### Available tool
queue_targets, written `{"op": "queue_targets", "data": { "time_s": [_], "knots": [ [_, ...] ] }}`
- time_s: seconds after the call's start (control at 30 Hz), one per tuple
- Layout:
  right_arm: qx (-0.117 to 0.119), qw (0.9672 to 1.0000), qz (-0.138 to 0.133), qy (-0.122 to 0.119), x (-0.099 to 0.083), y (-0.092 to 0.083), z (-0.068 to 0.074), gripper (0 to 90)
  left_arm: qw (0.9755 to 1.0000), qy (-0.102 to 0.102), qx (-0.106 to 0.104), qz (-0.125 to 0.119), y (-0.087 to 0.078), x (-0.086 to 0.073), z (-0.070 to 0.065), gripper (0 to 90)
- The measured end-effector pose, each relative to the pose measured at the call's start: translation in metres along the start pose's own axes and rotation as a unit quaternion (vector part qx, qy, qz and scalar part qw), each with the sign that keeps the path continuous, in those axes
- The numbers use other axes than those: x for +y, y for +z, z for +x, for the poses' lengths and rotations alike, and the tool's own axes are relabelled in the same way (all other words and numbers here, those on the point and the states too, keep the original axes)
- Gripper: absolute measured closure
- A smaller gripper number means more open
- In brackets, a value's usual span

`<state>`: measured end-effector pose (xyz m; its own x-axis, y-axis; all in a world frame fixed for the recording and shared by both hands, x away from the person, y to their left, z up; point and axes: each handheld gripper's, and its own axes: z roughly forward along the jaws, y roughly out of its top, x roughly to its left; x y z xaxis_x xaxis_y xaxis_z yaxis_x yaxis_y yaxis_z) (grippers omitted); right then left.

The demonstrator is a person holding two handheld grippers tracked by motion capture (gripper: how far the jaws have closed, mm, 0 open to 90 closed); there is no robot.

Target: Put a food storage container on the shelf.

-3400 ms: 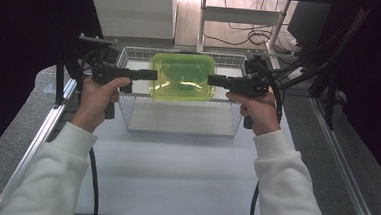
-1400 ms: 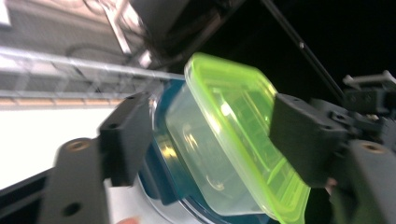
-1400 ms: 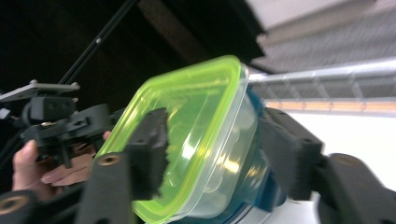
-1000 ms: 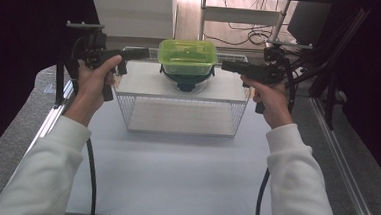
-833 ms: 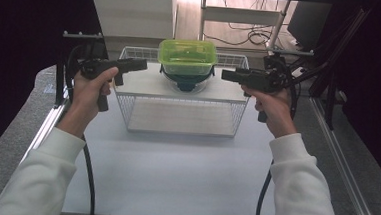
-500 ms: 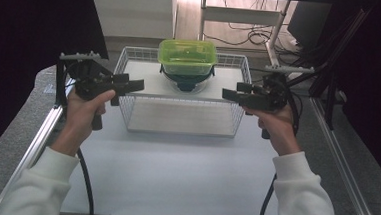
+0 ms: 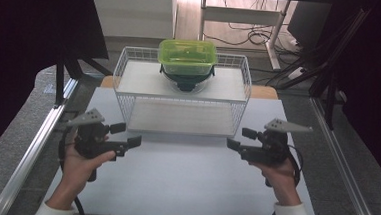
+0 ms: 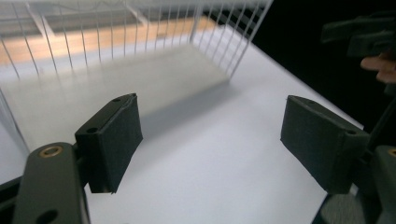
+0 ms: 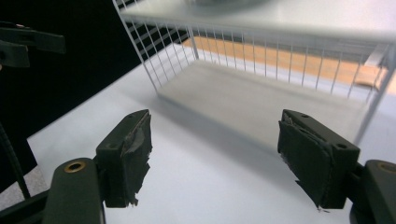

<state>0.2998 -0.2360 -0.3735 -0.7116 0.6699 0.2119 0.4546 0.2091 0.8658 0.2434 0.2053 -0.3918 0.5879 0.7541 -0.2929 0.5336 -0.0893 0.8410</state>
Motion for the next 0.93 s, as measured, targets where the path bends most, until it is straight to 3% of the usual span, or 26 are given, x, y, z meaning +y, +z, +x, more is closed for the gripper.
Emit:
{"op": "queue_targets", "data": {
  "time_s": [0.17,0.37,0.47,0.53,0.93],
  "knots": [
    [-0.021,0.9995,0.025,-0.003,-0.043,0.000,-0.004,25.3,0.9990,0.015,0.028,0.032,0.012,-0.043,-0.003,19.6],
    [-0.026,0.9985,0.045,0.017,-0.073,0.008,-0.012,25.4,0.9983,-0.008,0.033,0.048,0.030,-0.081,0.004,20.1],
    [-0.037,0.9968,0.071,0.010,-0.084,0.018,-0.014,25.3,0.9977,-0.016,0.039,0.053,0.035,-0.084,0.006,20.3],
    [-0.043,0.9960,0.078,0.009,-0.087,0.022,-0.014,25.2,0.9979,-0.009,0.038,0.052,0.036,-0.083,0.005,20.4],
    [-0.040,0.9971,0.064,0.013,-0.090,0.017,-0.014,24.5,0.9981,-0.016,0.044,0.039,0.031,-0.083,0.008,20.2]
  ]
}}
